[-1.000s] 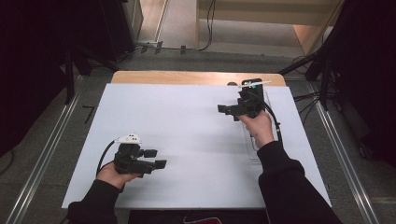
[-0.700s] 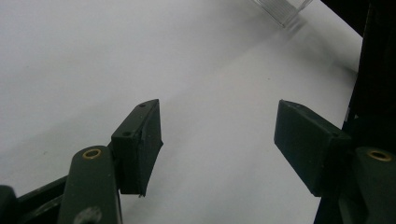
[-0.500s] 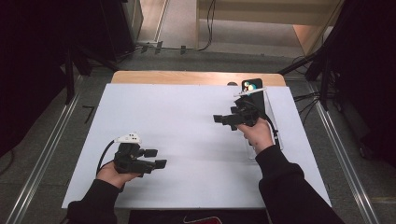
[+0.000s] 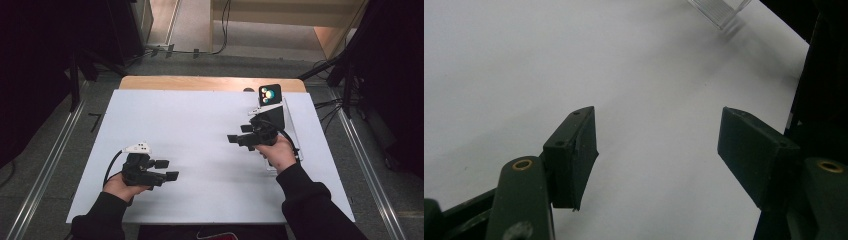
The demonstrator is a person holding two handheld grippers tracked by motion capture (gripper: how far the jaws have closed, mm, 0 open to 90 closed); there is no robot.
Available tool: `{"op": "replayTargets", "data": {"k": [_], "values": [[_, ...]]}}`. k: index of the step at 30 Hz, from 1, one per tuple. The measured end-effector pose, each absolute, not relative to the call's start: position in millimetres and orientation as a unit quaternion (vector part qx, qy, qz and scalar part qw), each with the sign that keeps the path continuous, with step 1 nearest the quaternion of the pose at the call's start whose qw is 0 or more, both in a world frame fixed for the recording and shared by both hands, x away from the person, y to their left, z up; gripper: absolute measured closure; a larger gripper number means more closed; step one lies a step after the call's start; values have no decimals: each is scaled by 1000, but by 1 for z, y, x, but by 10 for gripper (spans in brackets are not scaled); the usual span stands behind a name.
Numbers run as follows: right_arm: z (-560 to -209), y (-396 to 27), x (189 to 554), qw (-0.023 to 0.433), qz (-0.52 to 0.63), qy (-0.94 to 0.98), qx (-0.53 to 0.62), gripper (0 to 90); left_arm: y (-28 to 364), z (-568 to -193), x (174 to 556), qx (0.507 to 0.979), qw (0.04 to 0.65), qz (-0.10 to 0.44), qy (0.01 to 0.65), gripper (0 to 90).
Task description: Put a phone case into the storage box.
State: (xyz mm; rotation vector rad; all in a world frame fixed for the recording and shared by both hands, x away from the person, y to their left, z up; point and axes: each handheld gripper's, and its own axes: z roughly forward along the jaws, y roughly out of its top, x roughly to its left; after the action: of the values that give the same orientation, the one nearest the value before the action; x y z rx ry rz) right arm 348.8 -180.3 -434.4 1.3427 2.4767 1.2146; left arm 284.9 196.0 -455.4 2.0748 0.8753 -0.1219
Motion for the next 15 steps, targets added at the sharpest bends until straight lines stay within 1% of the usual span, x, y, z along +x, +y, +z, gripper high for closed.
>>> {"op": "replayTargets", "data": {"k": [3,15], "values": [[-436,-179,342,40,392,810,434,245,196,-455,285,832,429,-49,349,322],[-446,-179,317,19,398,821,409,244,195,-455,284,833,433,-54,341,322]]}}
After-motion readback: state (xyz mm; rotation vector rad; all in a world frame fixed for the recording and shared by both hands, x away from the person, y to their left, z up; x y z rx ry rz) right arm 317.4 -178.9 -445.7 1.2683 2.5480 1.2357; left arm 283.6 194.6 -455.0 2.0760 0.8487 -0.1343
